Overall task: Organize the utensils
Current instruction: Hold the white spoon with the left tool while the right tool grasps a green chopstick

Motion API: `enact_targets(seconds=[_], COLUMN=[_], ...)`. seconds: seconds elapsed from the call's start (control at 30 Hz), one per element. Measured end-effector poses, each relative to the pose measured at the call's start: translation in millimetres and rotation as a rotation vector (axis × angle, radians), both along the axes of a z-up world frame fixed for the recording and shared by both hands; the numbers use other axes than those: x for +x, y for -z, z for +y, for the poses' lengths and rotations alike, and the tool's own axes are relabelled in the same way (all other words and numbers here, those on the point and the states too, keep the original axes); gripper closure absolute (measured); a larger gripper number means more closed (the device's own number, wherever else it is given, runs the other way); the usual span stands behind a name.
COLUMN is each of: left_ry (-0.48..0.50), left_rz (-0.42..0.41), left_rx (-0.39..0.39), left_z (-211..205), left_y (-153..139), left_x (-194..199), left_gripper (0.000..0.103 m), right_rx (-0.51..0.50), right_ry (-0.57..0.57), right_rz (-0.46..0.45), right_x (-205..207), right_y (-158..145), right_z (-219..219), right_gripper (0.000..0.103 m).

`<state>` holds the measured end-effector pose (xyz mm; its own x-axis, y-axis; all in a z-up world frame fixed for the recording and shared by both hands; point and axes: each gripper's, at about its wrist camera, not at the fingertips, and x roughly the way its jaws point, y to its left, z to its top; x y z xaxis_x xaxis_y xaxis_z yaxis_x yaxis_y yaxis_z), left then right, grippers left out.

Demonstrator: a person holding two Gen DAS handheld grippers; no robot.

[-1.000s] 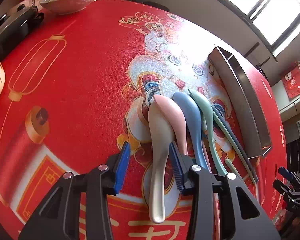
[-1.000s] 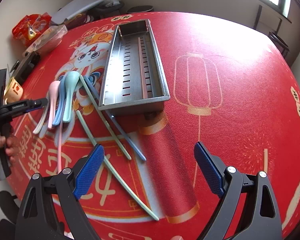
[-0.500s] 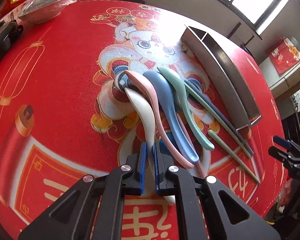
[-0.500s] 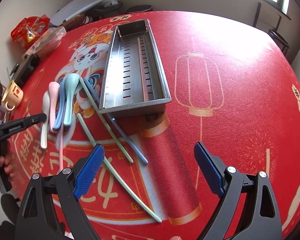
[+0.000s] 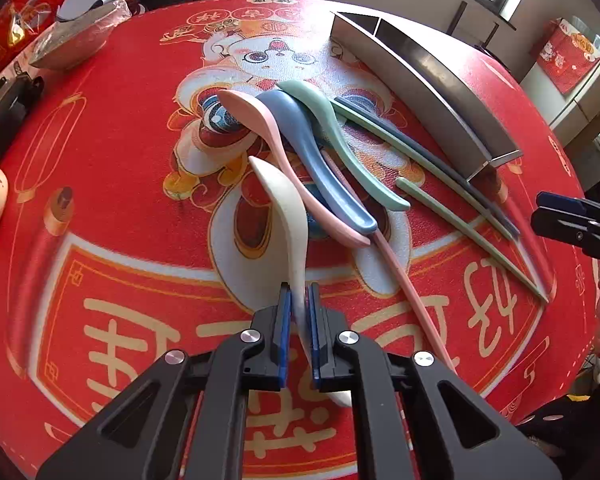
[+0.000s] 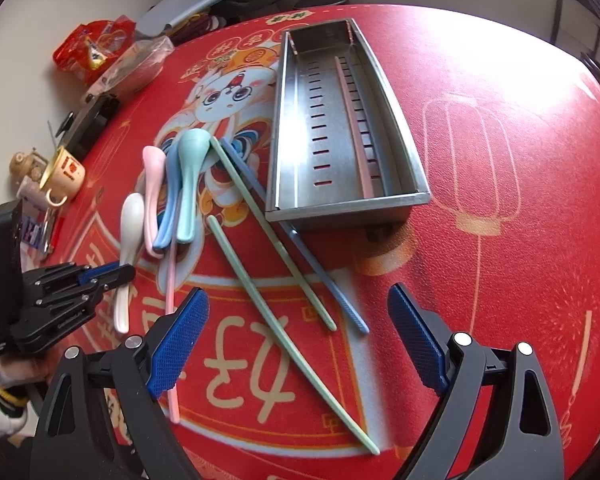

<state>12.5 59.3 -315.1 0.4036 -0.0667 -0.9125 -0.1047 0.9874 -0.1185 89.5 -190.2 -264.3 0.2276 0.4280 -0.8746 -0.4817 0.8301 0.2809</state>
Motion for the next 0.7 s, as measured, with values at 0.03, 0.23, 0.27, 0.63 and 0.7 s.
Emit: enact_targets(seconds=[0.03,0.23,0.27,0.63,0.7], left_ry=[-0.011,-0.064,-0.074,-0.126,-0.136], left_rz=[0.004,0.021,0.023,0.014,0.007], left_rx=[0.004,-0.018,-0.027,-0.085,-0.092], left_z=[2.6,16.6,18.3,23.1,23.7], left_y=[-0.3,0.3,0.6,3.2,3.7], left_x=[-2.5,-22.3,-25.3,-38.7,-39.6], left_gripper=[0.097,0.097,0.097,0.096,0.096], right_rx=[0.002,-0.011,-0.011,-0.121,-0.136], right_ry=[-0.021,-0.12,-0.13,-0.289,-0.295], right_rz=[-0.007,0.009,0.02,-0.009,-0.023], right_x=[-1.1,-9.6,-9.9,-25.6,-24.5], right_y=[-1.1,4.2,6.4,27.0,27.8], right_z=[3.1,14.9,15.5,24.5,26.3], right_gripper=[0.016,0.042,0.046,0.089,0.092])
